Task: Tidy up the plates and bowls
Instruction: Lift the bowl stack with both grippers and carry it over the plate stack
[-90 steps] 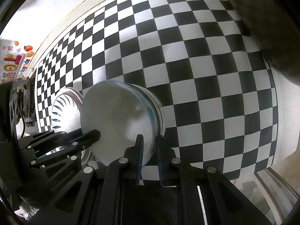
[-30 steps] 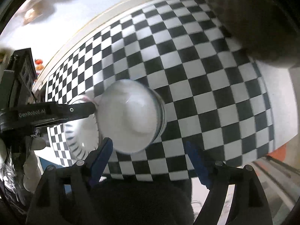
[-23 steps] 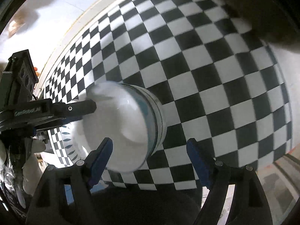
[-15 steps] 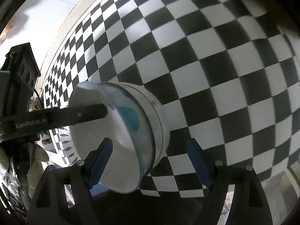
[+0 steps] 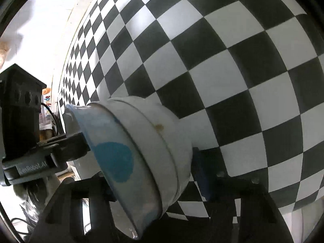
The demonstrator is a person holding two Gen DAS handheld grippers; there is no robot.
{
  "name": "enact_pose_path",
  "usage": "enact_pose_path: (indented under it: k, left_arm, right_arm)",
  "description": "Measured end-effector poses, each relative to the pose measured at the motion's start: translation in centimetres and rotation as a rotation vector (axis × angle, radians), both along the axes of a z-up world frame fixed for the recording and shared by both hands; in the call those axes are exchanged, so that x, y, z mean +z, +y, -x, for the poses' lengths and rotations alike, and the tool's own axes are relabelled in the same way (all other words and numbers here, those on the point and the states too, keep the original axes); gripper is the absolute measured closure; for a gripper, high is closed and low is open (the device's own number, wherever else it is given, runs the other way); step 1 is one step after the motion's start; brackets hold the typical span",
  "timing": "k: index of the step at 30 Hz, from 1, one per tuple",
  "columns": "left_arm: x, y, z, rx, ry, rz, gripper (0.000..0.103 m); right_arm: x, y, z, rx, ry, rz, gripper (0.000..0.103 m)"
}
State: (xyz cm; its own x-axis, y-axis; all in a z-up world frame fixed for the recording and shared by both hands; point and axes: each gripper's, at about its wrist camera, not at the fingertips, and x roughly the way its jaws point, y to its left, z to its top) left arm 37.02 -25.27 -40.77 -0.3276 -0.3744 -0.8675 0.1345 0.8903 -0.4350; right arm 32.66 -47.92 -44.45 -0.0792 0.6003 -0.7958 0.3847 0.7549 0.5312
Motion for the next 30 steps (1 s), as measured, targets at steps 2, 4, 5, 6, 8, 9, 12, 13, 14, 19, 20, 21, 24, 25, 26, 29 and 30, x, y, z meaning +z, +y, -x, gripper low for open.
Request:
enact_pose_path:
  k: [2,4,5,6,8,9,12,13,14,19,20,21,24,25,26,29,30]
  left_arm:
    - [0.0,0.1,0.2,0.016,0.008,-0.003,0.069]
    - [0.1,0.4,0.7,0.022,0.012,-0.007,0.069]
    - [0.1,0.3,0.9,0.02,0.009,-0.014,0.069]
    - [0.1,0.3,1.2,0.016,0.007,-0.022,0.069]
    - [0.1,0.3,1.5,0.015,0.01,-0.03,0.069]
    - [0.2,0.3,1.7,0.015,0.011,-0.033,0.069]
    - [0.4,0.4,2.2,0.014,0.01,-0.046,0.069]
    - [0.6,0.5,2.2,0.016,0.005,-0.048,0.069]
    - [0.8,0.6,2.3,0.019,0.003,-0.047,0.069]
    - [1.4,0.8,2.4,0.031,-0.028,-0.053,0.069]
    - [1.5,0.9,2.4,0.036,-0.029,-0.053,0.069]
    - [1.6,1.1,2.3,0.038,-0.033,-0.052,0.069]
    - [2.4,1.6,2.3,0.042,-0.048,-0.05,0.069]
    - [2.9,1.9,2.2,0.048,-0.055,-0.047,0.069]
    - [3.1,2.1,2.2,0.052,-0.058,-0.045,0.069]
    - [4.3,3.0,2.0,0.067,-0.069,-0.037,0.069]
    - [4.7,3.5,1.9,0.075,-0.074,-0.035,0.069]
  right_arm:
    - [-0.1,-0.1,0.1,-0.011,0.005,-0.009,0.045]
    - [-0.1,0.0,0.1,0.0,0.016,-0.01,0.045]
    - [-0.1,0.0,0.2,0.009,0.016,-0.006,0.046]
    - [0.0,0.0,0.3,0.016,0.017,-0.004,0.046]
    - [0.1,0.2,0.3,0.027,0.025,-0.008,0.047]
    - [0.1,0.2,0.4,0.023,0.028,-0.01,0.047]
    - [0.2,0.2,0.5,0.016,0.028,-0.019,0.049]
    - [0.4,0.1,0.5,0.015,0.024,-0.021,0.05]
    - [0.6,-0.1,0.5,0.015,0.022,-0.022,0.05]
    - [1.6,0.2,-0.1,0.031,-0.011,-0.013,0.051]
    - [1.9,0.4,-0.2,0.04,-0.02,-0.007,0.051]
    - [2.1,0.5,-0.3,0.045,-0.024,-0.004,0.051]
    - [2.9,0.8,-0.5,0.052,-0.035,-0.007,0.051]
    - [3.2,1.1,-0.7,0.056,-0.037,-0.008,0.051]
    - [3.5,1.3,-0.8,0.057,-0.044,-0.009,0.051]
    - [4.4,2.2,-1.3,0.067,-0.058,-0.01,0.051]
    - [5.0,2.7,-1.6,0.076,-0.067,-0.009,0.051]
